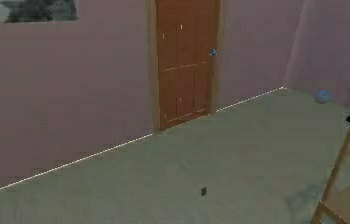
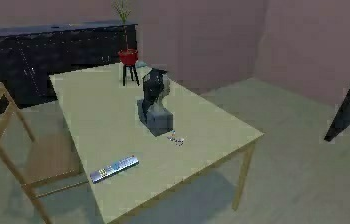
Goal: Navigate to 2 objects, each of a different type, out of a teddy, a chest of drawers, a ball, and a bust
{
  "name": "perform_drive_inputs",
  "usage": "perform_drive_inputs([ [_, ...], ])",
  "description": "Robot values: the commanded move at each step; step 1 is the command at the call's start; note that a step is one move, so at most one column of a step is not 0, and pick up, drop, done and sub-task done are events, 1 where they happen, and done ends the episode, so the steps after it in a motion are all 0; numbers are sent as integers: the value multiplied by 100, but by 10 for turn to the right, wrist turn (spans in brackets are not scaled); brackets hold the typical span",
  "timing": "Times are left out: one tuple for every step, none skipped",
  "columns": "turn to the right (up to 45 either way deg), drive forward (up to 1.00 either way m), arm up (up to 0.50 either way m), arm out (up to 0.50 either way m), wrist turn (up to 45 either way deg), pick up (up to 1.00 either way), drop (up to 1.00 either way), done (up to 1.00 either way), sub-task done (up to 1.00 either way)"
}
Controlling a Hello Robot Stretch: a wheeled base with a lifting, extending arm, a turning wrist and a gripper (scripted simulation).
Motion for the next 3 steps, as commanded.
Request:
perform_drive_inputs([
  [-450,0,0,0,0,0,0,0,0],
  [-450,0,0,0,0,0,0,0,0],
  [0,45,0,0,0,0,0,0,0],
])
